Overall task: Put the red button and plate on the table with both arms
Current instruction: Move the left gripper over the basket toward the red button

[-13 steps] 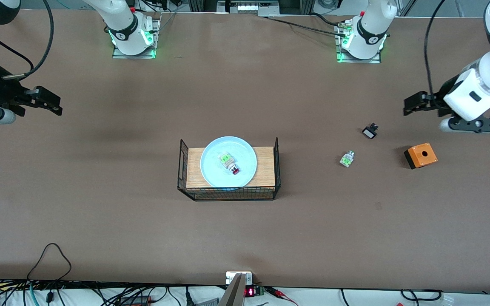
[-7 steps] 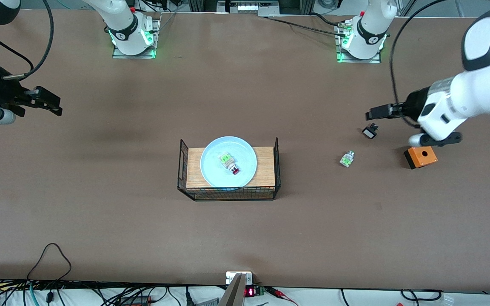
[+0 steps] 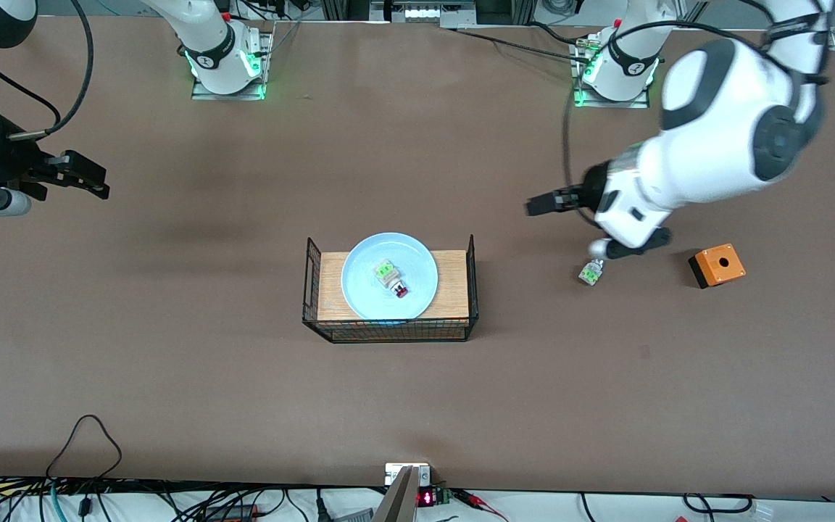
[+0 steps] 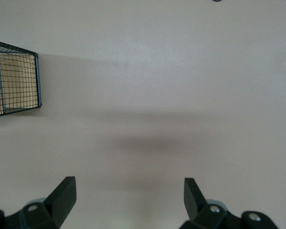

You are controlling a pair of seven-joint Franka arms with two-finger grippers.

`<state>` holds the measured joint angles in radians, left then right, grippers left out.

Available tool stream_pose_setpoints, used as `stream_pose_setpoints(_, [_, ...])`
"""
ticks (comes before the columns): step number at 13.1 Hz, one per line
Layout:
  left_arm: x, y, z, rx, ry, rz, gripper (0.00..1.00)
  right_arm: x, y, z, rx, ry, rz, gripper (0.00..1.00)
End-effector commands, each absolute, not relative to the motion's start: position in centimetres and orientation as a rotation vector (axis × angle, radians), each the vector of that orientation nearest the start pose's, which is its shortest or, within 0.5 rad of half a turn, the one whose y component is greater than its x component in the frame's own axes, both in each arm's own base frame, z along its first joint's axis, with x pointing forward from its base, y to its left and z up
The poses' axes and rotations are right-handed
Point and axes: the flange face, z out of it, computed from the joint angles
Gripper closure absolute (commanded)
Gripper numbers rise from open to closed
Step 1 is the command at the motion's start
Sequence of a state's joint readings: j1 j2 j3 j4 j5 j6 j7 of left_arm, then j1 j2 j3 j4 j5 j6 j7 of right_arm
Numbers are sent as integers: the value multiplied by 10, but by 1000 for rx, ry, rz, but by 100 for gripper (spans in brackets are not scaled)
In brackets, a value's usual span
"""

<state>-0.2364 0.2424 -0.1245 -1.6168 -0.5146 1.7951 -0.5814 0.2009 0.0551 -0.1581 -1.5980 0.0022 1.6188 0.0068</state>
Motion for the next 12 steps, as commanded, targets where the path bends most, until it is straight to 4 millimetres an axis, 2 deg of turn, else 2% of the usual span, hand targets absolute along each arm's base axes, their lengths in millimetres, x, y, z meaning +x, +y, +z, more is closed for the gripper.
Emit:
stream_pose_setpoints(1, [612,-273,480,-3623,-839,654,0,568,24,586,-3129,-25,74,0])
stream_pose_setpoints(3, [609,-314,483,-3684,-883,558,0,568,23,584,-3129,-22,81,0])
stream_pose_setpoints(4, [606,-333,477,-3680,-928,545,0,568,24,584,-3129,-24,72,0])
stream_pose_setpoints(6, [606,-355,465,-3703,-961,469,0,568,24,577,-3129,21,67,0])
stream_pose_setpoints(8, [601,-378,462,-3761,-926,352,0,569,23,573,-3130,32,55,0])
stream_pose_setpoints(9, [598,-388,452,-3755,-915,366,0,567,21,571,-3129,37,60,0])
stream_pose_setpoints(10, [599,-394,449,-3760,-960,313,0,566,20,572,-3129,39,58,0])
stream_pose_setpoints(11, [593,-407,449,-3766,-982,283,0,566,20,571,-3127,39,60,0])
stream_pose_setpoints(12, [585,-424,440,-3729,-1073,319,0,566,20,571,-3127,42,60,0])
